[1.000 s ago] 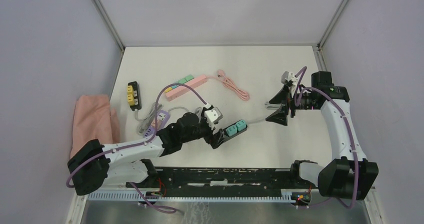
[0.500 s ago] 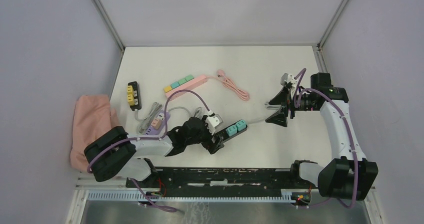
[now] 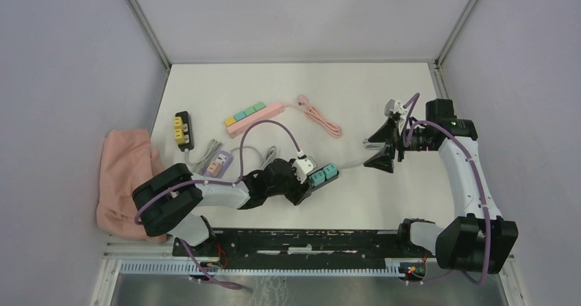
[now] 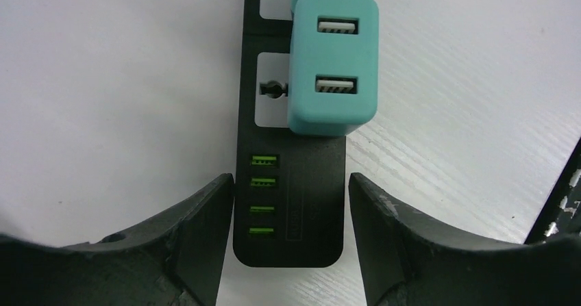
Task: Pull the plug off the socket
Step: Remove the plug from the socket.
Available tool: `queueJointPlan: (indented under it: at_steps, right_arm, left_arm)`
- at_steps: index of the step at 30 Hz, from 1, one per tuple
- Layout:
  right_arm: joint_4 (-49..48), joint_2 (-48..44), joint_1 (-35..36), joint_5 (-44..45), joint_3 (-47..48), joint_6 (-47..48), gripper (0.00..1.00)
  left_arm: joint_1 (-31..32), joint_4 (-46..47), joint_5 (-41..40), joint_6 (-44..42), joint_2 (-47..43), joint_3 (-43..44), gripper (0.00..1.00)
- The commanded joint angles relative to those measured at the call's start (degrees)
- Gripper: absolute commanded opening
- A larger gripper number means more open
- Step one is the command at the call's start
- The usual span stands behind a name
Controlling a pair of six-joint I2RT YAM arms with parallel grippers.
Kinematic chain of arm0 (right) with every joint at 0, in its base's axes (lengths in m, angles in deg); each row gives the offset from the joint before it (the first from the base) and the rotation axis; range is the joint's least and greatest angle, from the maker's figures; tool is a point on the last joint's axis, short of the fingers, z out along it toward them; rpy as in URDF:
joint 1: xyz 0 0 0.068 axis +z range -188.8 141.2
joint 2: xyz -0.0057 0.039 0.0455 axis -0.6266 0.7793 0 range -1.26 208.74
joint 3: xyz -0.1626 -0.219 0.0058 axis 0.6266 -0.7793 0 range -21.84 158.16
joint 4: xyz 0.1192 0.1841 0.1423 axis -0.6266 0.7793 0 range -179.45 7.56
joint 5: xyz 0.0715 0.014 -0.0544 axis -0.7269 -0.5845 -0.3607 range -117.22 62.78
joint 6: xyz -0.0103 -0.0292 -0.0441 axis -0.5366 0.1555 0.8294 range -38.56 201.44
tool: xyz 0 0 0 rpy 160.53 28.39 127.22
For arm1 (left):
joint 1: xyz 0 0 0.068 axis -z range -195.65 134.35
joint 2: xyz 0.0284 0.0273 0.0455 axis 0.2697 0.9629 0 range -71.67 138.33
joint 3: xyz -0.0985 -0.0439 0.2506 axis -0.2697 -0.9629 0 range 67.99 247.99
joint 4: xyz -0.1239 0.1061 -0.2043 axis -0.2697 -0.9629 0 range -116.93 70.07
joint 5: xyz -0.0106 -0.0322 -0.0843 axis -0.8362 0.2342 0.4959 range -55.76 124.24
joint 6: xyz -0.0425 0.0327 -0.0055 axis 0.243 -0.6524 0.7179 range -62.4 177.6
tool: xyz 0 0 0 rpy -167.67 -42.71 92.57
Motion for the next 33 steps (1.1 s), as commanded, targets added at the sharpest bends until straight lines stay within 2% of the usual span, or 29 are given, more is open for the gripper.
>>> queueJointPlan:
  at_steps: [1, 3, 8, 9, 11, 12, 15, 17, 20, 22, 23, 27, 29, 33]
  right_arm:
    - [-1.0, -0.4, -0.2, -2.9, -0.2, 1.4, 1.00]
    - [-1.1, -0.5, -0.2, -2.9, -0.4, 1.7, 1.00]
    - [-1.6, -1.1, -0.1, -2.5, -2.0, 6.0, 1.00]
    - [-2.1, -1.0, -0.1, -2.1, -2.3, 6.3, 1.00]
    - [-1.0, -0.3, -0.1, -2.7, -2.3, 9.0, 1.00]
    - [2.9, 0.7, 0.0, -3.9, -1.9, 14.3, 1.00]
    - [20.6, 4.0, 1.6, -5.6, 0.8, 40.6, 1.00]
    - [24.0, 6.9, 4.6, -3.9, 2.1, 46.3, 0.97]
    - [24.0, 10.8, 9.4, -0.4, 2.5, 50.7, 0.89]
    - [21.5, 12.2, 12.0, 2.0, 2.1, 48.9, 0.83]
    - [18.1, 12.0, 13.3, 3.2, 1.5, 45.1, 0.80]
    - [-8.2, 7.6, 20.0, 13.2, -5.7, 19.0, 0.75]
    - [-13.2, 6.1, 21.9, 16.4, -8.3, 15.9, 0.75]
    - [-13.8, 8.4, 24.3, 18.5, -8.3, 15.5, 0.69]
  left_arm:
    - [1.5, 0.2, -4.0, -3.3, 1.0, 2.9, 0.66]
    - [1.9, -0.1, -4.1, -4.0, 1.7, 3.3, 0.57]
    - [2.3, -0.3, -2.1, -6.4, 2.5, 3.3, 0.18]
    - [2.3, -0.2, -0.7, -7.2, 2.3, 3.1, 0.14]
    - [2.3, -0.3, 2.4, -9.3, 2.0, 2.7, 0.08]
    - [2.2, -0.9, 4.0, -10.5, 2.0, 2.8, 0.06]
    - [2.3, -2.7, 8.6, -13.8, 2.2, 3.0, 0.04]
    - [2.3, -2.7, 10.6, -15.1, 2.7, 2.8, 0.03]
    - [2.2, -1.7, 12.4, -15.6, 3.2, 2.5, 0.03]
    - [2.3, -1.5, 12.5, -15.6, 3.4, 2.4, 0.03]
    - [2.2, -1.1, 12.6, -15.6, 3.3, 2.2, 0.03]
    - [2.4, 1.0, 13.5, -15.5, 2.9, 1.4, 0.03]
    - [2.5, 1.5, 13.4, -15.4, 2.9, 1.4, 0.03]
    - [2.8, 2.4, 13.4, -15.1, 3.0, 1.1, 0.03]
